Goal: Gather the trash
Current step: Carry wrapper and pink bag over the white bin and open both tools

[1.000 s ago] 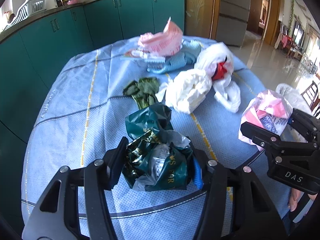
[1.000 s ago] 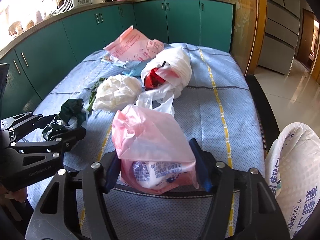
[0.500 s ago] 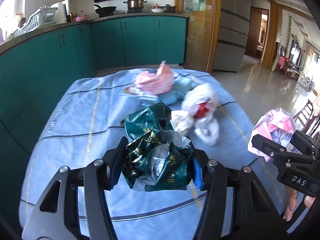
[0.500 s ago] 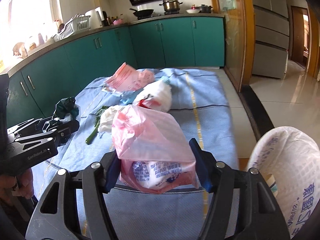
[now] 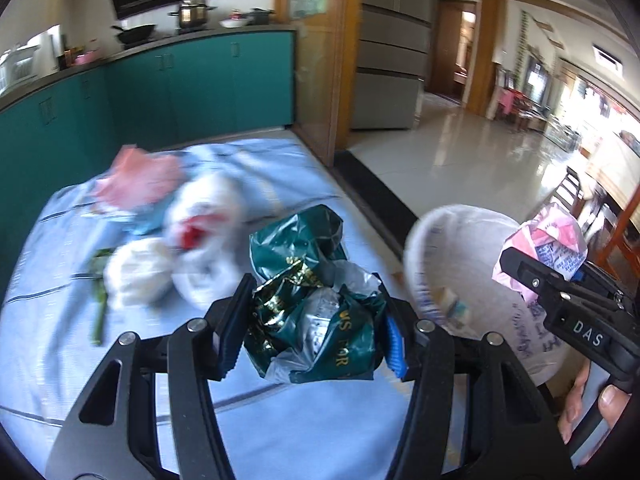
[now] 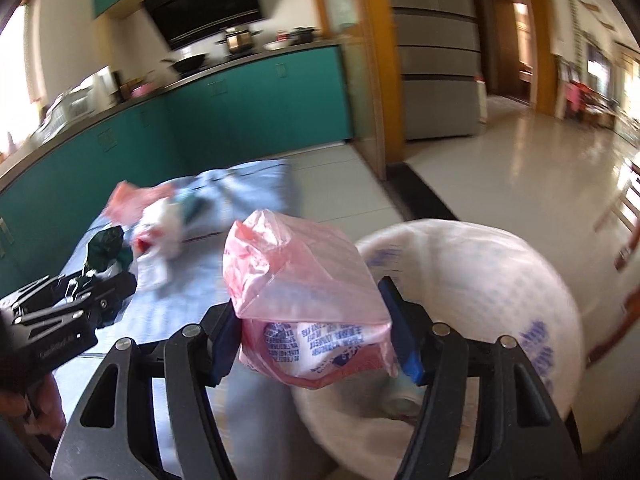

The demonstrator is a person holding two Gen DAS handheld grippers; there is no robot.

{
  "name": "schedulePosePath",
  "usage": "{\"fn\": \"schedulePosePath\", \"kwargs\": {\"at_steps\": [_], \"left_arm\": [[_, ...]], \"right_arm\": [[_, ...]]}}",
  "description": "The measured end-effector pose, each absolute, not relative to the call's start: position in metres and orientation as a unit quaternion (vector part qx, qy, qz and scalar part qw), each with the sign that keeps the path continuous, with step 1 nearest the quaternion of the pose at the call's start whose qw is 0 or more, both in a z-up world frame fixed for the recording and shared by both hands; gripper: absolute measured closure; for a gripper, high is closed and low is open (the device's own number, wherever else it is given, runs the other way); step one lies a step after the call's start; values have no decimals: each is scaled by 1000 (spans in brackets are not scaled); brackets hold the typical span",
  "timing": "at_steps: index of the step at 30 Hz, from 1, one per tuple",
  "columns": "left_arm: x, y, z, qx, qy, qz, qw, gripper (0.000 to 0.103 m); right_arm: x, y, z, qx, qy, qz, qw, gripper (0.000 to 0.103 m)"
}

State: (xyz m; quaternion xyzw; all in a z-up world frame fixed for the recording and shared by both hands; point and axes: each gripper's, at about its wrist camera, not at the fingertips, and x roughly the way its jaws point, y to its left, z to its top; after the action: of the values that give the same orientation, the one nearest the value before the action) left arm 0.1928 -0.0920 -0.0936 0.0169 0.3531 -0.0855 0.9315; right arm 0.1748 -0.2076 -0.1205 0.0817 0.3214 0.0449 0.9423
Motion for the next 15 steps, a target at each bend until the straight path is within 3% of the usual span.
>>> {"fn": "schedulePosePath", "kwargs": {"at_steps": [15], "left_arm": [[224,-211,-139,42,383,-223,895,45]], "right_arm": [[155,-302,-136,127,325,-74,934,39]]}}
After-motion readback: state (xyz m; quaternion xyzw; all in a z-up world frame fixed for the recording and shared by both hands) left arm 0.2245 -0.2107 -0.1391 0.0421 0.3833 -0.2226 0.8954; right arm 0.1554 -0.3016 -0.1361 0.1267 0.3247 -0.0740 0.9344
